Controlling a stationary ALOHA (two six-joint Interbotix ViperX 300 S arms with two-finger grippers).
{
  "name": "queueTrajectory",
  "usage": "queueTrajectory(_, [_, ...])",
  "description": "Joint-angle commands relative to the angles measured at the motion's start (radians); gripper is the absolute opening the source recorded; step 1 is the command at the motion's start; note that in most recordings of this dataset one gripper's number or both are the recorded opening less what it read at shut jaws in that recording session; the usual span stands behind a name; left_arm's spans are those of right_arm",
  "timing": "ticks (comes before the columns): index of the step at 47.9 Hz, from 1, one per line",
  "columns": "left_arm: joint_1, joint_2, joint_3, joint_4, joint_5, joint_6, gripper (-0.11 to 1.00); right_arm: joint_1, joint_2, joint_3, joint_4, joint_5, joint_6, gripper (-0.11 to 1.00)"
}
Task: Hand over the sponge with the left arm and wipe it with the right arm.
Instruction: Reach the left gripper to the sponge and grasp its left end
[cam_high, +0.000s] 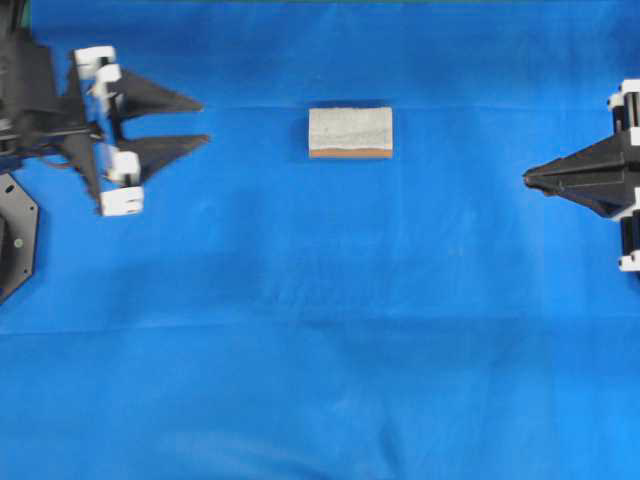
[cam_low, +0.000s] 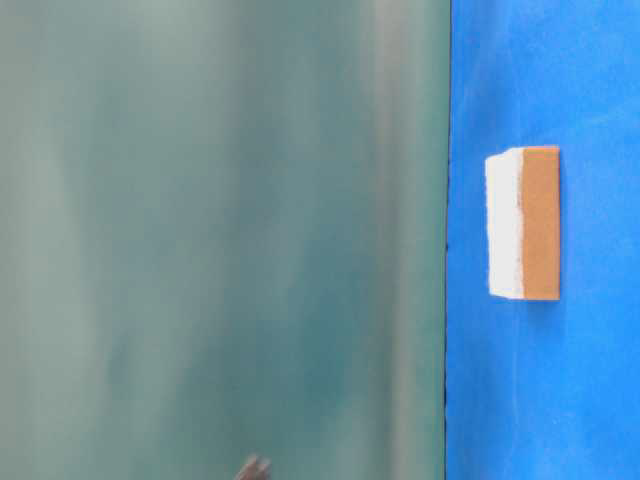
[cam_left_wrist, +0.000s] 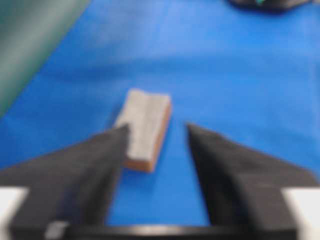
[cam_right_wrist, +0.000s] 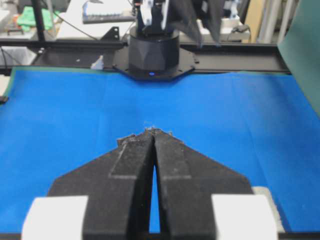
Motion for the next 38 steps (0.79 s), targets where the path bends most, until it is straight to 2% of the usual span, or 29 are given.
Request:
queueTrajectory(1, [0.014, 0.087, -0.057, 0.000, -0.011, 0.028, 0.56, -0.005, 0.006, -0.018, -0.002, -0.005, 0.000, 0.00])
queueTrajectory(5, [0.018, 0.193, -0.103, 0.000, -0.012, 0.087, 0.80, -0.006, 0.009, -0.018, 0.000, -0.005, 0.000, 0.00])
queueTrajectory(7, [0.020, 0.250, -0.135, -0.002, -0.011, 0.104, 0.89, -0.006, 0.011, -0.018, 0.000, -0.005, 0.000, 0.00])
queueTrajectory(9, [0.020, 0.296, -0.161, -0.002, -0.011, 0.118, 0.93, -0.008, 0.012, -0.017, 0.000, -0.005, 0.002, 0.00])
queueTrajectory(20, [0.034, 0.517, -0.290, 0.000, -0.011, 0.141, 0.94, -0.011, 0.026, -0.015, 0.000, -0.008, 0.006, 0.00])
queueTrajectory(38, [0.061, 0.761, -0.431, -0.002, -0.048, 0.167, 0.94, -0.020, 0.049, -0.011, 0.000, -0.008, 0.006, 0.00])
